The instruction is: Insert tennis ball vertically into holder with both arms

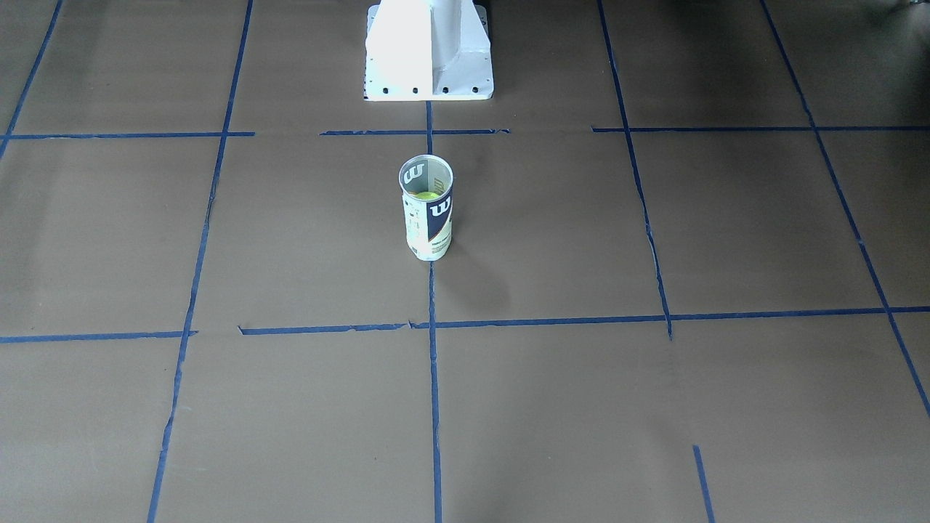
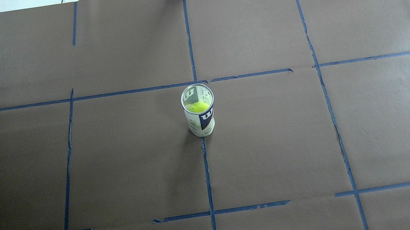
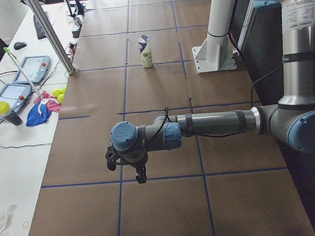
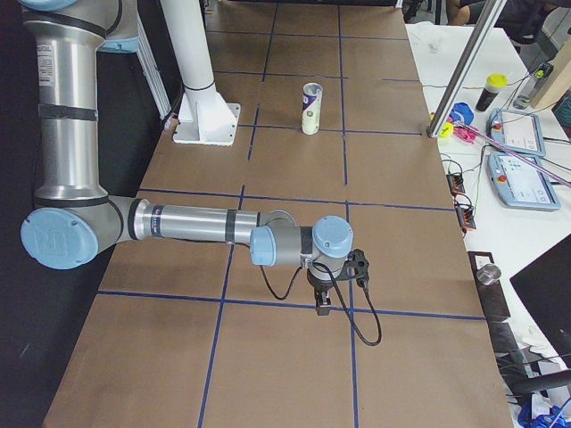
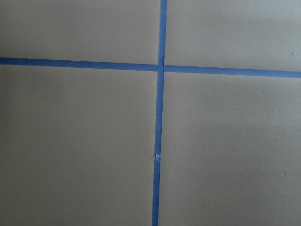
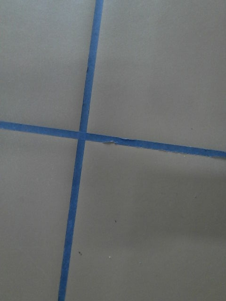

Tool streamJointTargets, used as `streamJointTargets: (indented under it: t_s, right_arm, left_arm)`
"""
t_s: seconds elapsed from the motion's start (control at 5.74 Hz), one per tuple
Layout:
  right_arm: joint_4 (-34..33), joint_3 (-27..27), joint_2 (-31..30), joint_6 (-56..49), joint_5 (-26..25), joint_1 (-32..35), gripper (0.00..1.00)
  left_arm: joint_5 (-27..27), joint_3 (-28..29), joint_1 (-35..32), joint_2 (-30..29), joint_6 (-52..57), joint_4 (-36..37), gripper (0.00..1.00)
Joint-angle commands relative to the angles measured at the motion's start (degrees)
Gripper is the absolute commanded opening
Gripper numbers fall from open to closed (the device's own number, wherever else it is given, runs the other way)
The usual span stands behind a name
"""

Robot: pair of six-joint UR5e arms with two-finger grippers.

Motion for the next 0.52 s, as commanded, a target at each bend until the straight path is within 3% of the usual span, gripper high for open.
streamJointTargets:
  t_s: [0.0,0.35]
  right_arm:
    - [-3.69,0.32,0.72,-0.33,1.01,-0.44,1.00]
    - [-6.00,0.23,1.78,-2.61,-0.30,0.33,1.00]
  left_arm:
    - [0.17,0.08,0.05,-0.06,0.09,0.01,1.00]
    - [0.26,-0.36,0.05,-0.15,0.09,0.01,1.00]
